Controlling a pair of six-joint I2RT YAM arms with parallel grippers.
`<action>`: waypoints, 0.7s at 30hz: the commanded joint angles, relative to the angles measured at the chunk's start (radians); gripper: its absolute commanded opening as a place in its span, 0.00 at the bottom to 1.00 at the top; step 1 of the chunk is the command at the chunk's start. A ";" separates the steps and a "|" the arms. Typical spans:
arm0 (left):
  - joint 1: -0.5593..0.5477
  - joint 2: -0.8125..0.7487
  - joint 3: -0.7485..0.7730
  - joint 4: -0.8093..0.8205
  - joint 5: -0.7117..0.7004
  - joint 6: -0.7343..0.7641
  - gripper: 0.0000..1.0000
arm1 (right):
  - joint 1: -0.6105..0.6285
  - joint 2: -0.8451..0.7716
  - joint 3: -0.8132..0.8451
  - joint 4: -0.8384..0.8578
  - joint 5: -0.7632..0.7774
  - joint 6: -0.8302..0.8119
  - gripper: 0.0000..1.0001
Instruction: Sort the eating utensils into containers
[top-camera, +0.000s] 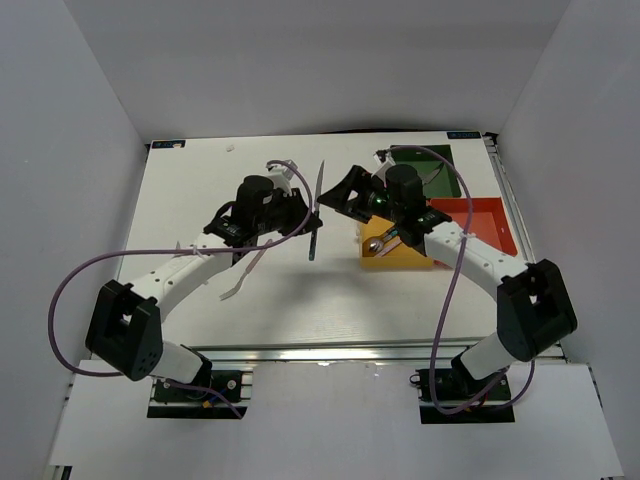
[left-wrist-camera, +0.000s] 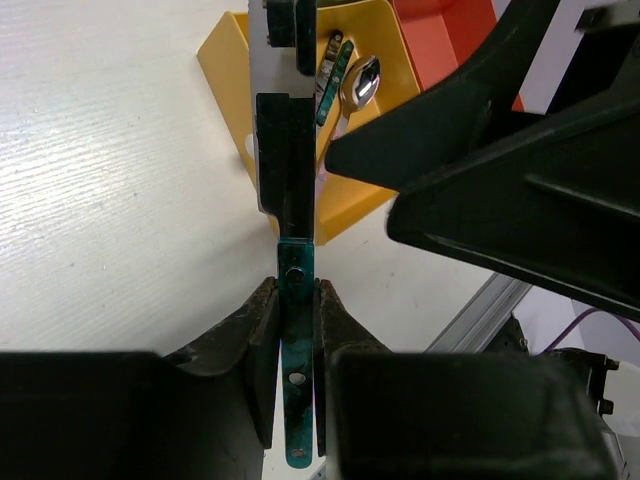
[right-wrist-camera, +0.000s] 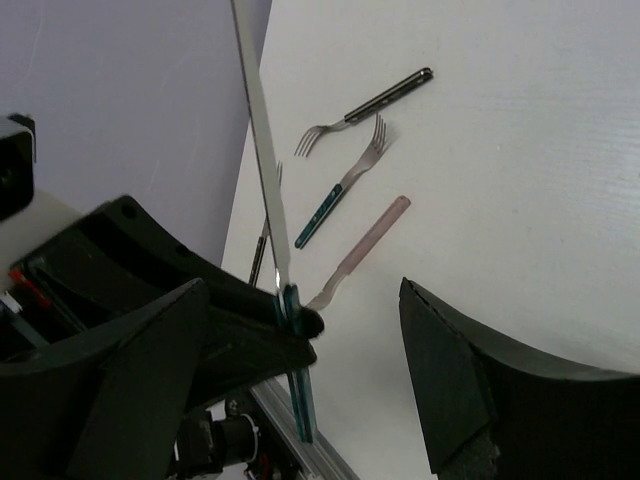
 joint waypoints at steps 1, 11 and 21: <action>-0.015 -0.003 0.004 0.043 0.020 -0.015 0.00 | 0.012 0.054 0.109 0.028 0.015 -0.032 0.80; -0.023 0.003 0.036 0.034 0.028 -0.020 0.21 | 0.046 0.204 0.244 -0.023 0.019 -0.118 0.09; -0.023 -0.130 0.168 -0.426 -0.443 0.025 0.98 | -0.170 0.215 0.289 -0.088 0.170 -0.173 0.00</action>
